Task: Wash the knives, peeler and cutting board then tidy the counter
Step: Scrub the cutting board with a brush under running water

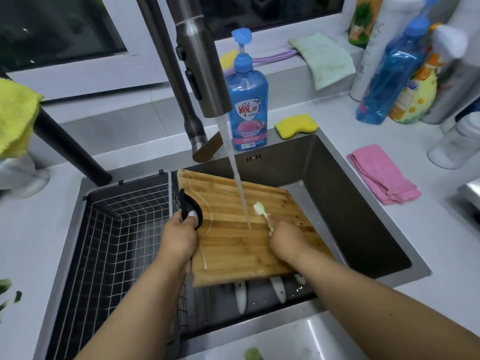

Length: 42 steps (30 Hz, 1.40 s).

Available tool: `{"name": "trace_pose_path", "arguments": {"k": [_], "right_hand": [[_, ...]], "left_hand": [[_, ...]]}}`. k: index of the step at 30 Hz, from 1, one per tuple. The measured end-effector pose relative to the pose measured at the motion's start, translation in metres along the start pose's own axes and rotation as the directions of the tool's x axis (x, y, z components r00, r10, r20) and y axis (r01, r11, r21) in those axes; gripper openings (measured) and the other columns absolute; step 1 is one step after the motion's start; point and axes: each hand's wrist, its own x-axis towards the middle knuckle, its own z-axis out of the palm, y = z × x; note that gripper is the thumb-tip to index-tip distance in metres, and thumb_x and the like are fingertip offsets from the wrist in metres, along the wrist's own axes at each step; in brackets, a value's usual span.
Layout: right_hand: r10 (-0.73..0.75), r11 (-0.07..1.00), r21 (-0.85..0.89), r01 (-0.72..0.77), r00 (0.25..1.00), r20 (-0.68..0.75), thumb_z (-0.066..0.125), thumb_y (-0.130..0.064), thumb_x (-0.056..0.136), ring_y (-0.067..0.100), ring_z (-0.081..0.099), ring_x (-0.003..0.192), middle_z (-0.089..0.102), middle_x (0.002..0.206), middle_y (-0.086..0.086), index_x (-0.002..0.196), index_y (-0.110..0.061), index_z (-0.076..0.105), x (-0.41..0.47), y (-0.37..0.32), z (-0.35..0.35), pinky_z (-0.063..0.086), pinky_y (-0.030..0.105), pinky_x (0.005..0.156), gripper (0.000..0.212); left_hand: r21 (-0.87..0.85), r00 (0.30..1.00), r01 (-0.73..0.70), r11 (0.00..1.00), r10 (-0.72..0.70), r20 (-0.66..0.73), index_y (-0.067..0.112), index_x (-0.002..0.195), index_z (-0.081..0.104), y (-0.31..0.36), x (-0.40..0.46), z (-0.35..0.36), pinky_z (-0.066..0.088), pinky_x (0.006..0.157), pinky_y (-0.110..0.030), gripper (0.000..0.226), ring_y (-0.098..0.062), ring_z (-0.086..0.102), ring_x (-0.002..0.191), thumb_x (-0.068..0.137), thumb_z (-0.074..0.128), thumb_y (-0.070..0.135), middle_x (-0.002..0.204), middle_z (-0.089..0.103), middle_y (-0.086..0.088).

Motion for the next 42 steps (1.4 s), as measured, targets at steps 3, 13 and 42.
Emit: {"name": "trace_pose_path", "arguments": {"k": [3,13,42], "right_hand": [[0.032,0.997,-0.068,-0.031,0.999,0.014,0.035,-0.015,0.1,0.027,0.052,0.118,0.045,0.138,0.011,0.15,-0.026,0.026,-0.004,0.003,-0.015,0.045,0.03,0.093,0.052],[0.039,0.991,-0.132,-0.033,0.998,0.043,0.04,-0.015,0.098,0.023,0.057,0.11,0.056,0.125,0.007,0.14,-0.022,0.044,-0.036,0.023,-0.044,0.047,0.029,0.087,0.043],[-0.237,0.971,0.061,0.231,0.966,0.108,0.052,-0.02,0.094,0.016,0.059,0.089,0.058,0.101,-0.005,0.136,-0.047,0.045,-0.102,0.024,-0.061,0.05,0.029,0.075,0.051]], "left_hand": [[-0.037,0.999,0.042,0.998,-0.043,-0.026,0.017,0.094,0.06,0.009,0.001,0.005,0.055,0.068,-0.04,0.017,-0.029,0.066,0.078,0.1,0.044,0.015,0.089,0.068,-0.012],[-0.146,0.987,0.14,0.979,-0.15,-0.059,0.008,0.097,0.055,0.015,0.005,0.005,0.055,0.04,-0.036,0.013,-0.029,0.062,0.066,0.1,0.043,0.009,0.08,0.062,-0.016],[-0.182,0.948,0.301,0.936,-0.314,-0.046,0.003,0.125,0.052,0.008,0.033,0.011,0.057,0.051,-0.049,0.032,-0.036,0.065,0.096,0.099,0.05,0.021,0.116,0.064,-0.019]]}}
